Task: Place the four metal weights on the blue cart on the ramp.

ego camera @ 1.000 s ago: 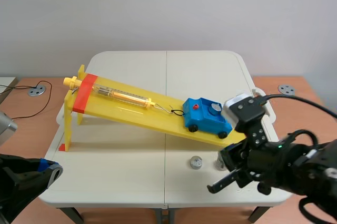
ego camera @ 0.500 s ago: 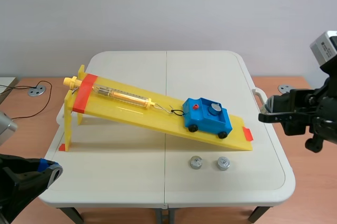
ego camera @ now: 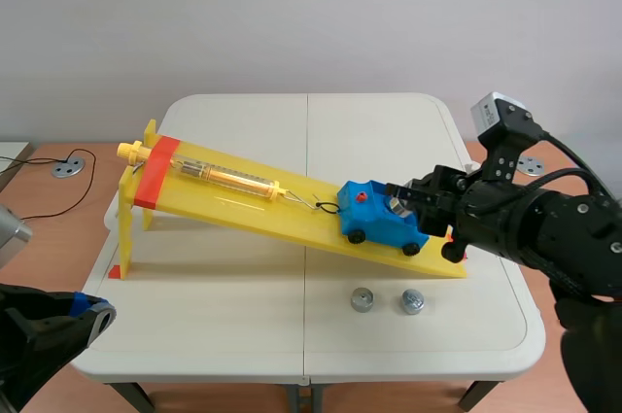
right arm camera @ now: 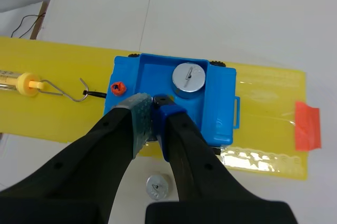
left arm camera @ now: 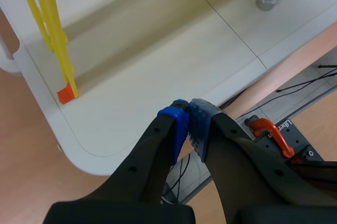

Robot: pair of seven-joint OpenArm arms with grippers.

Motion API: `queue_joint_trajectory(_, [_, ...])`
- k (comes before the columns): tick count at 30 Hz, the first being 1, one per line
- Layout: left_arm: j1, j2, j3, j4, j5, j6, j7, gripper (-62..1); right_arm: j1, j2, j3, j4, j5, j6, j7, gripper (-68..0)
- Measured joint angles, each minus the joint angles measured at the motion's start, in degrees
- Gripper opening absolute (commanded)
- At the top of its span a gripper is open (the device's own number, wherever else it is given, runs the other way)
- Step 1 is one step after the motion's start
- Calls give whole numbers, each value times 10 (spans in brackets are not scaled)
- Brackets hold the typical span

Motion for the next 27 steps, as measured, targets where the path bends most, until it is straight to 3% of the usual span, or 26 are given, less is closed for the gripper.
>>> queue_joint_trajectory(17, [0,0,0,0,0,0,0,-569,54,0,0,-97,-18,5,4,-665])
queue_joint_trajectory(21, [0,0,0,0,0,0,0,-569,54,0,0,-97,-19,5,4,-528])
queue_joint_trajectory(27, [0,0,0,0,0,0,0,-569,54,1,0,-97,-19,27,2,-416])
